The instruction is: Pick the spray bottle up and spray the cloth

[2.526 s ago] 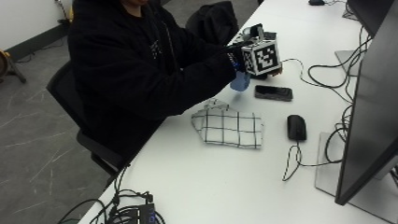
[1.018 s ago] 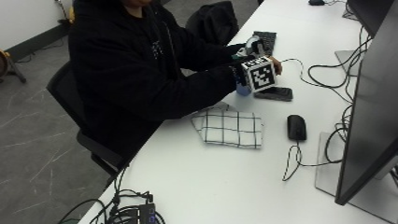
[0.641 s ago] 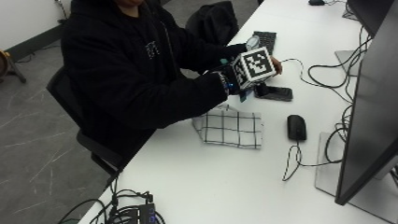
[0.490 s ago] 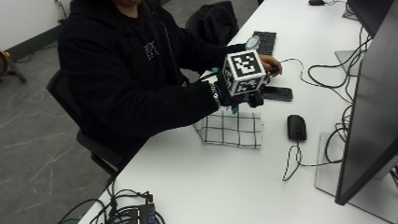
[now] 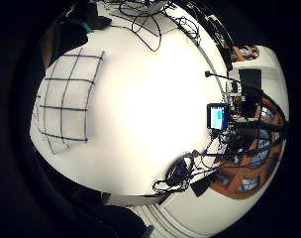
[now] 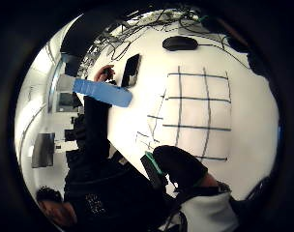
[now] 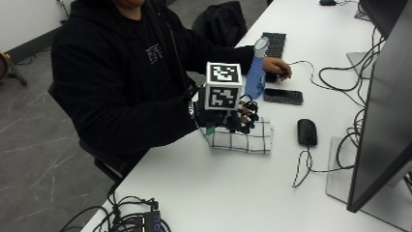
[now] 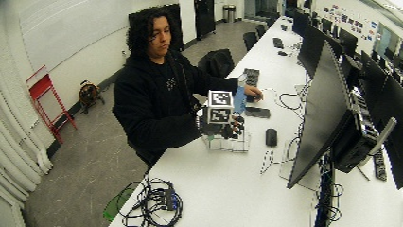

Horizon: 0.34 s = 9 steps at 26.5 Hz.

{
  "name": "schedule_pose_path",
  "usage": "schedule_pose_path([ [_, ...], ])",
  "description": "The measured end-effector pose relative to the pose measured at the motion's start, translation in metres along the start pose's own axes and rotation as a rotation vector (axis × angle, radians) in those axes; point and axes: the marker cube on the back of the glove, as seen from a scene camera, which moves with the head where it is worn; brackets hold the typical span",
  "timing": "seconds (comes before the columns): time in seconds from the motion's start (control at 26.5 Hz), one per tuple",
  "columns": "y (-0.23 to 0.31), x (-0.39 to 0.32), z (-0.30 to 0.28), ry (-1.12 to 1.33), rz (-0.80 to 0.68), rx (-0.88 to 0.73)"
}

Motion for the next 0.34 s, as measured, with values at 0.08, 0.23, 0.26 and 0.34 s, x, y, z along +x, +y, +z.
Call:
schedule_pose_path([
  [0.08,0.009,0.0,0.004,0.016,0.005,0.003],
  [0.23,0.024,-0.006,0.009,0.046,0.004,0.008],
  [0.26,0.027,-0.008,0.009,0.052,0.002,0.009],
  [0.34,0.029,-0.011,0.01,0.06,-0.002,0.008],
])
